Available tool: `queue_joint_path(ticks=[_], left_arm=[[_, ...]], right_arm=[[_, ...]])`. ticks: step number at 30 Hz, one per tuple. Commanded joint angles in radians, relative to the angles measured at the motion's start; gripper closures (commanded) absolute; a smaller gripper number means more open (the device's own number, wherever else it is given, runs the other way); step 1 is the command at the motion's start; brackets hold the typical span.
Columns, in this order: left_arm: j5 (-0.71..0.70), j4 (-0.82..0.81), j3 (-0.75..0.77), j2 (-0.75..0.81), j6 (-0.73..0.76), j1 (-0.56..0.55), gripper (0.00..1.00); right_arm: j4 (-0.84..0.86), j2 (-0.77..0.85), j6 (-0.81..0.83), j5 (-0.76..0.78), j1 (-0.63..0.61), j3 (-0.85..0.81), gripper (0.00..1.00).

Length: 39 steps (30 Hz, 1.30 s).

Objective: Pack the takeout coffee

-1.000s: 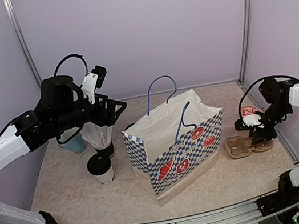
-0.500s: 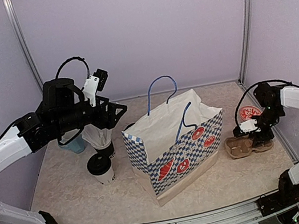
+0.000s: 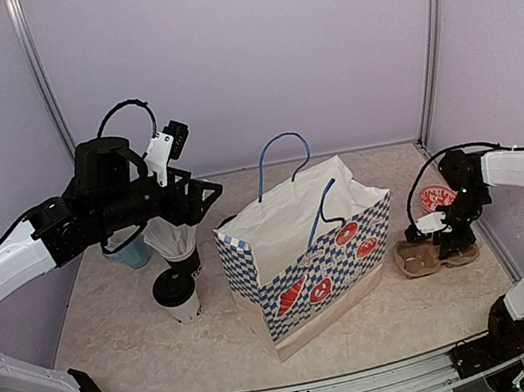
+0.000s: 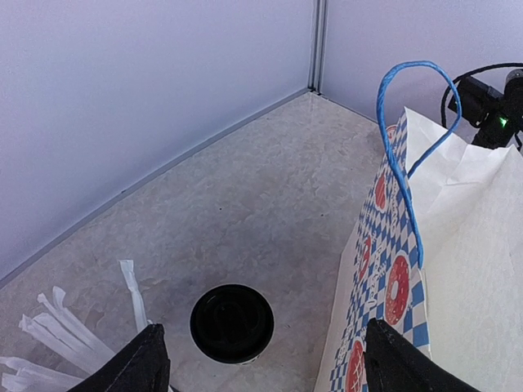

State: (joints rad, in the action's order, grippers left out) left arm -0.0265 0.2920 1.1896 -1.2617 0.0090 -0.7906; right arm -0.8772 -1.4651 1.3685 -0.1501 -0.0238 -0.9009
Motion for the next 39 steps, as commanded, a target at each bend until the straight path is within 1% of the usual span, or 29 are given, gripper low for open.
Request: queue_joint_path(ticks=[1,5,12,15,19,23,28,30,36,39], left_arm=[[0.020,-0.030,-0.012,-0.008,0.013,0.007,0.20],[0.022,-0.029,-0.014,-0.011,0.013,0.007,0.20],[0.022,-0.031,-0.012,-0.017,0.013,0.009,0.20],[0.022,-0.031,-0.010,-0.019,0.013,0.007,0.20],[0.022,-0.030,-0.007,-0.012,0.013,0.006,0.20],[0.022,-0.026,0.002,-0.001,0.012,0.000,0.19],[0.065,-0.016,0.038,0.010,0.026,-0.015,0.19],[0.072,-0.011,0.059,0.005,0.030,-0.025,0.19],[0.076,0.026,0.133,-0.048,0.030,-0.060,0.19],[0.069,0.032,0.144,-0.062,0.024,-0.083,0.19]], right_arm=[[0.010,-0.021,0.001,0.009,0.007,-0.019,0.57],[0.004,-0.027,-0.001,0.014,0.007,-0.020,0.60],[-0.020,-0.012,-0.012,0.005,0.007,-0.025,0.73],[-0.031,-0.008,-0.016,-0.003,0.007,-0.027,0.77],[-0.057,0.005,-0.032,-0.007,0.007,-0.035,0.78],[-0.133,0.067,-0.058,-0.047,0.007,-0.092,0.78],[-0.241,0.161,-0.128,-0.196,0.007,-0.250,0.79],[-0.284,0.173,-0.170,-0.274,0.007,-0.371,0.78],[-0.402,0.109,-0.269,-0.591,0.002,-0.749,0.77],[-0.409,0.065,-0.322,-0.700,-0.047,-0.893,0.77]])
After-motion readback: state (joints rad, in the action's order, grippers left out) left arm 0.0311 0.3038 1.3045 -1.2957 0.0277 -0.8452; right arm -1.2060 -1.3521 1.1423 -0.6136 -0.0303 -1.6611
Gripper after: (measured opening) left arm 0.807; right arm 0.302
